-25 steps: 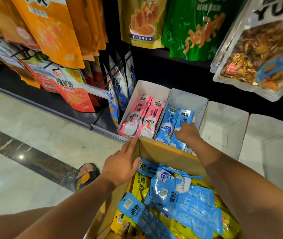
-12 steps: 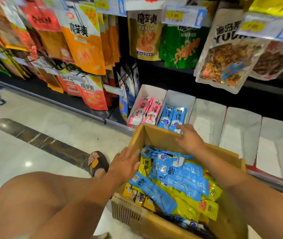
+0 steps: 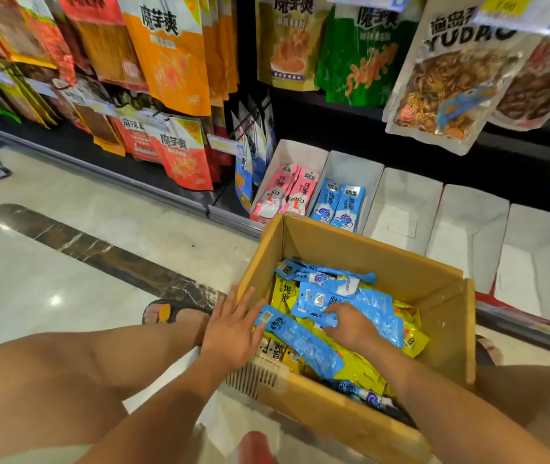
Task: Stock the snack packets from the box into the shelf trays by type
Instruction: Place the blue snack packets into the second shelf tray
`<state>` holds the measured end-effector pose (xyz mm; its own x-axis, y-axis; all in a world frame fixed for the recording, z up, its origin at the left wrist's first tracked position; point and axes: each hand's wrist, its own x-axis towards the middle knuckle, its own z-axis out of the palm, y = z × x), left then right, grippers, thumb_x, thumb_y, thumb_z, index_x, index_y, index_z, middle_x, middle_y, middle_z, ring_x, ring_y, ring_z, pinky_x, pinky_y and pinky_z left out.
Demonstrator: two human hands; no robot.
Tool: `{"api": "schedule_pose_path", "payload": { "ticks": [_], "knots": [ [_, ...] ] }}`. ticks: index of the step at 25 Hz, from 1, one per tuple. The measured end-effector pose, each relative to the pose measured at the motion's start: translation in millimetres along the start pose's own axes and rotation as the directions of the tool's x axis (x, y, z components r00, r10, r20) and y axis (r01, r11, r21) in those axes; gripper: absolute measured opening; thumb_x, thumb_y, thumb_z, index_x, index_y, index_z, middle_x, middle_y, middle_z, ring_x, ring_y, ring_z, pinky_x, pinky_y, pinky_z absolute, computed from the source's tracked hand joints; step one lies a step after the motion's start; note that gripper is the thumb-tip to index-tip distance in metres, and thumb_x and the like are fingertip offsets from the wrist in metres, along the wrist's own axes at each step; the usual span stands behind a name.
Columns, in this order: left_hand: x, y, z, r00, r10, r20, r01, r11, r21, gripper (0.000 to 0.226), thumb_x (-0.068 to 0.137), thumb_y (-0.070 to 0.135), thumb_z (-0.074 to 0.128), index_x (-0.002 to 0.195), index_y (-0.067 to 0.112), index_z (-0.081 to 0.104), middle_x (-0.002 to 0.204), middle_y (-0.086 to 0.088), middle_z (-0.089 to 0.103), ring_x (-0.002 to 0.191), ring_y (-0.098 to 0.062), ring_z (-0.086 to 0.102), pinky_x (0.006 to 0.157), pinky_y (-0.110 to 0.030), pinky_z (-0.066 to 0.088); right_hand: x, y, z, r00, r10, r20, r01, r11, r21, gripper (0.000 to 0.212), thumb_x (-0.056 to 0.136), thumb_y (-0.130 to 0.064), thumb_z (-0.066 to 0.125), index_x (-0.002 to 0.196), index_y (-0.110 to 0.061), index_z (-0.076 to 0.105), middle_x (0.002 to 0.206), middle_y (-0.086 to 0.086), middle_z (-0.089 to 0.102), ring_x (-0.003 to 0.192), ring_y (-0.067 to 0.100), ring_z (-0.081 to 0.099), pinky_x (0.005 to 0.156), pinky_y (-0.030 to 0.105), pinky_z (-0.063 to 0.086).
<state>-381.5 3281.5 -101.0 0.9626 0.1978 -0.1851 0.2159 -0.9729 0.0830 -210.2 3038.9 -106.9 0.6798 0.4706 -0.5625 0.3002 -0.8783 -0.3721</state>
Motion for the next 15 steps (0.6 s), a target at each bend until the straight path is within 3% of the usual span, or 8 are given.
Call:
{"api": "schedule_pose_path", "payload": {
  "ticks": [4,7,9,11,15],
  "knots": [
    [2,2,3,0.999,-0.031,-0.035,0.03,0.999,-0.013,0.055,0.104,0.052,0.028,0.152,0.032,0.046,0.166,0.0,0.031,0.158,-0.031,0.005,0.124,-0.056,0.022,14,4,42,0.989,0.025,0.148,-0.023,1.0,-0.017,0.047,0.096,-0.03,0.062,0.141,-0.023,0.05,0.151,0.006,0.043,0.129,0.027,0.052,0.101,0.042,0.047],
    [3,2,5,0.997,-0.048,-0.062,0.047,0.999,-0.017,0.053,0.103,0.05,0.033,0.152,0.035,0.045,0.167,0.001,0.03,0.159,-0.028,0.001,0.124,-0.055,0.02,26,2,63,0.976,0.066,0.208,-0.061,0.998,-0.032,0.061,0.098,-0.028,0.059,0.154,-0.02,0.034,0.157,0.007,0.037,0.138,0.03,0.045,0.107,0.043,0.044],
    [4,3,5,0.996,-0.055,-0.066,0.054,0.998,-0.022,0.053,0.103,0.049,0.033,0.152,0.036,0.044,0.167,0.002,0.029,0.159,-0.027,-0.001,0.124,-0.055,0.02,34,-2,69,0.976,0.116,0.186,-0.11,0.993,-0.044,0.063,0.098,-0.027,0.058,0.155,-0.019,0.031,0.154,0.011,0.039,0.128,0.031,0.053,0.095,0.041,0.05],
    [5,2,4,0.996,-0.063,-0.055,0.061,0.998,-0.028,0.053,0.103,0.049,0.033,0.153,0.036,0.043,0.167,0.003,0.028,0.159,-0.027,-0.001,0.123,-0.055,0.021,38,-7,72,0.975,0.155,0.162,-0.136,0.983,-0.123,0.054,0.097,-0.031,0.059,0.147,-0.019,0.041,0.148,0.01,0.037,0.113,0.03,0.06,0.078,0.037,0.049],
    [5,3,4,0.996,-0.072,-0.053,0.071,0.997,-0.028,0.053,0.102,0.049,0.033,0.152,0.035,0.044,0.167,0.003,0.029,0.159,-0.028,0.001,0.12,-0.055,0.027,39,-11,81,0.974,0.18,0.136,-0.149,0.966,-0.212,0.032,0.093,-0.034,0.065,0.121,-0.021,0.058,0.135,0.005,0.037,0.094,0.026,0.063,0.071,0.033,0.051]
  ]
}}
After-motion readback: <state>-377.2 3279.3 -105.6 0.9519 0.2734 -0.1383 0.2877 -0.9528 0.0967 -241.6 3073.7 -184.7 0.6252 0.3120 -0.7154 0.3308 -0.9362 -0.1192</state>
